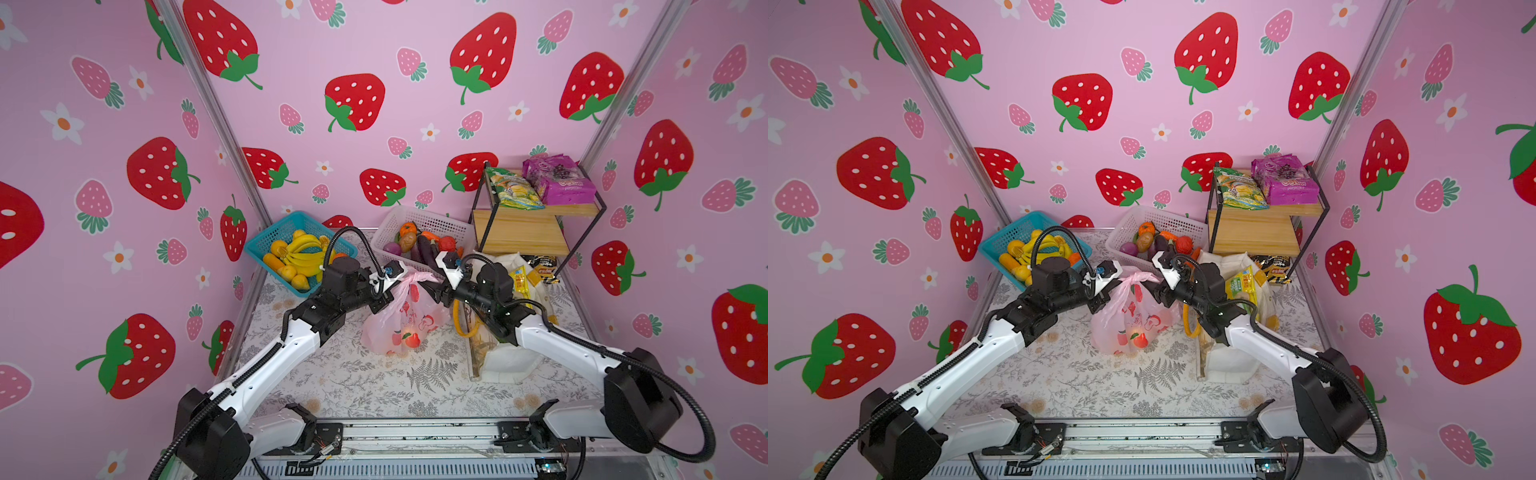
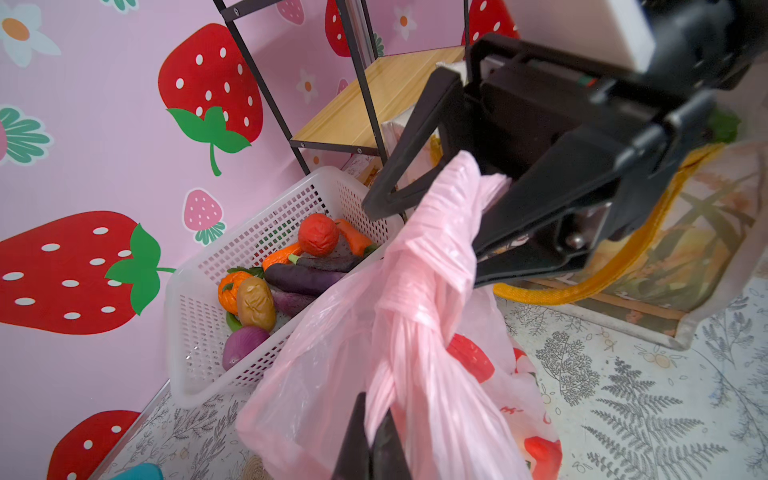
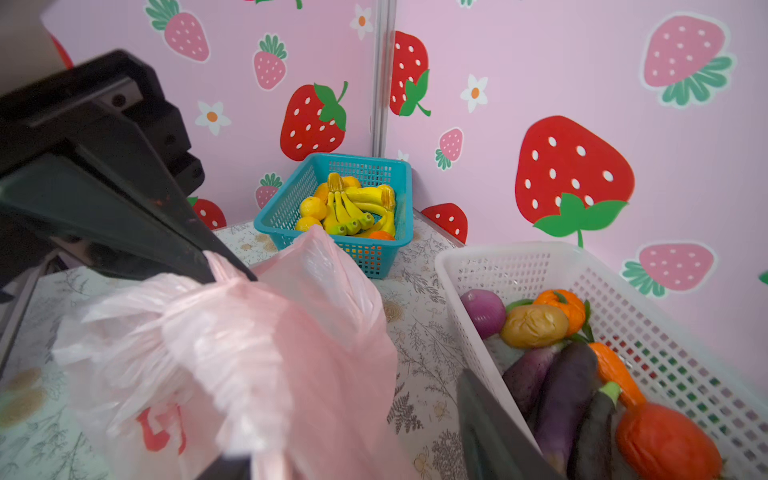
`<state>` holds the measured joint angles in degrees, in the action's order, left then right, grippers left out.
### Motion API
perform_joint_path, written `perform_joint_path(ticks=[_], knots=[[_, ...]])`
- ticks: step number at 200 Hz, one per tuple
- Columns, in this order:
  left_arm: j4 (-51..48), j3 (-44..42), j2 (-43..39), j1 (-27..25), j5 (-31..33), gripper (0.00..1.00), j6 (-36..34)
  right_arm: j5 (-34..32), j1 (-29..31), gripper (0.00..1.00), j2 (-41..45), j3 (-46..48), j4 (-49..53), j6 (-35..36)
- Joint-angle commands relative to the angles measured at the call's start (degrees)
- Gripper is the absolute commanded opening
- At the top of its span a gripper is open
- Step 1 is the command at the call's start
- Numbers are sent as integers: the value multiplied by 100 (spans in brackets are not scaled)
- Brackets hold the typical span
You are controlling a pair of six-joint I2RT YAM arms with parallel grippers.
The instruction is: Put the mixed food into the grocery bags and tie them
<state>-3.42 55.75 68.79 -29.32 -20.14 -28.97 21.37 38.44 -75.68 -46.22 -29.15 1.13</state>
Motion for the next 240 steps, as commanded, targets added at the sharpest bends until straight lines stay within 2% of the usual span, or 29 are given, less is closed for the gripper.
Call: perform_joint_path(ticks=[1, 7, 19, 63, 111, 136, 195, 240], knots=[[196, -46, 26, -12, -124, 0, 73, -294, -76, 80, 474, 223, 221, -129], [190, -38, 38, -12, -124, 0, 93, -315, -82, 86, 583, 287, 309, -144], [191, -36, 63, -9, -128, 0, 115, -404, -91, 88, 816, 451, 456, -206], [233, -65, 126, -19, -192, 0, 190, -869, -108, 86, 1784, 1048, 963, -403], [249, -66, 134, -13, -207, 0, 212, -441, -100, 60, 1584, 948, 963, -667], [269, -64, 134, -21, -233, 0, 233, -667, -104, 52, 1398, 832, 766, -637], [210, -30, 95, -19, -210, 0, 213, -191, -91, 41, 1002, 458, 511, -544], [148, -24, 67, -16, -118, 0, 175, -280, -83, 19, 1094, 442, 723, -447]])
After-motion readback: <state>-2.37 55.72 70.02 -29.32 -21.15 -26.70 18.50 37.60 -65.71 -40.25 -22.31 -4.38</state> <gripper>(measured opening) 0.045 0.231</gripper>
